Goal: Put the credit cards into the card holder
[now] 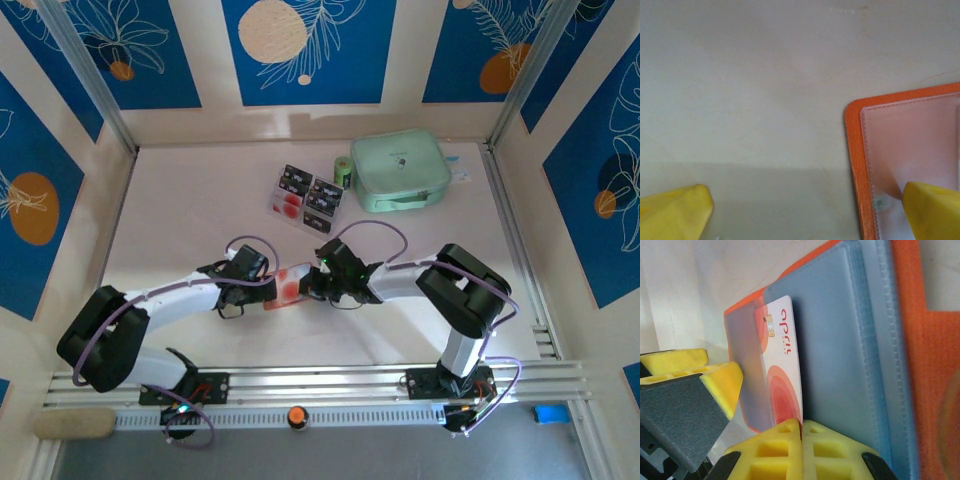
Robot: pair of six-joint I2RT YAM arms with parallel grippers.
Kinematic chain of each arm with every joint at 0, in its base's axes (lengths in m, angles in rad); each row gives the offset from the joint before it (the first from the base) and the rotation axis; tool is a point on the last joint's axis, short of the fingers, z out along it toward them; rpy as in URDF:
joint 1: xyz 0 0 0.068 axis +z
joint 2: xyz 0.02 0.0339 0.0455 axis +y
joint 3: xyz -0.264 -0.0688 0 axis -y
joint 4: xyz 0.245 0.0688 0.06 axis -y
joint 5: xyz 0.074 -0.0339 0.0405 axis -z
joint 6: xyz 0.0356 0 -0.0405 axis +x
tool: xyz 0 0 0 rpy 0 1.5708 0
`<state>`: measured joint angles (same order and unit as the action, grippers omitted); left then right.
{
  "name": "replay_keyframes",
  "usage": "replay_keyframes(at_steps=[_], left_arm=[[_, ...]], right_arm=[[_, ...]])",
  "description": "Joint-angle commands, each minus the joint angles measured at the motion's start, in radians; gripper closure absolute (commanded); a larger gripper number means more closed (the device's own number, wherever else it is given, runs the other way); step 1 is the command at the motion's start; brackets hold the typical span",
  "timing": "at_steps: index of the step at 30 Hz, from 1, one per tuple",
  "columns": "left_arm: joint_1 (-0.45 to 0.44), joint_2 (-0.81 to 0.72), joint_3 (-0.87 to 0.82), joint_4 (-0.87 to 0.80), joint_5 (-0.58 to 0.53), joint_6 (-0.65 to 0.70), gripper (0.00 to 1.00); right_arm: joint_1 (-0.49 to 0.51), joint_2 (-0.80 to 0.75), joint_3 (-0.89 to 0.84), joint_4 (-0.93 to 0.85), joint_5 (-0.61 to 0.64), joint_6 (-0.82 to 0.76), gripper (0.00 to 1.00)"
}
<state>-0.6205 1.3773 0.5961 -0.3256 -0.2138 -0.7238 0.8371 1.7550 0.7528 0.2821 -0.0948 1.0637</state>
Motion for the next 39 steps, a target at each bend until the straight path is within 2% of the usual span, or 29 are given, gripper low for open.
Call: replay_keyframes(at_steps=[1,3,5,11,15,20,25,32,39], left_arm=[[0.01,0.035,-0.045,-0.018,0.056,0.001,0.0],[0.011,0.034,-0.044,-0.017,0.056,0.001,0.0],[0.01,0.034,-0.044,-0.018,0.056,0.001,0.0],[0.011,0.037,-0.041,-0.017,0.056,0.001,0.0],[0.01,0.031,-0.04,-0.022,0.053,0.001,0.0],[0.01,0.026,-0.037,-0.026,0.053,0.001,0.0],[0.01,0.022,-0.034,-0.026,0.053,0.001,0.0],[0.01,0.017,-0.024,-0.029,0.054,0.006,0.0],[0.01,0.013,-0.017,-0.033,0.057,0.01,0.0]], right_arm=[[-0.007,0.033,0.019,-0.116,-0.044,-0.035,1.0],[-0.008,0.04,0.03,-0.121,-0.058,-0.04,0.99],[-0.007,0.045,0.038,-0.128,-0.067,-0.044,0.93],[-0.005,0.016,0.043,-0.155,-0.064,-0.075,0.6],[-0.013,-0.06,0.046,-0.213,-0.04,-0.126,0.51],[-0.048,-0.18,0.057,-0.309,-0.01,-0.204,0.49],[-0.089,-0.245,0.1,-0.444,0.086,-0.306,0.49],[-0.101,-0.186,0.197,-0.556,0.18,-0.418,0.43],[-0.098,-0.084,0.253,-0.575,0.2,-0.438,0.43]])
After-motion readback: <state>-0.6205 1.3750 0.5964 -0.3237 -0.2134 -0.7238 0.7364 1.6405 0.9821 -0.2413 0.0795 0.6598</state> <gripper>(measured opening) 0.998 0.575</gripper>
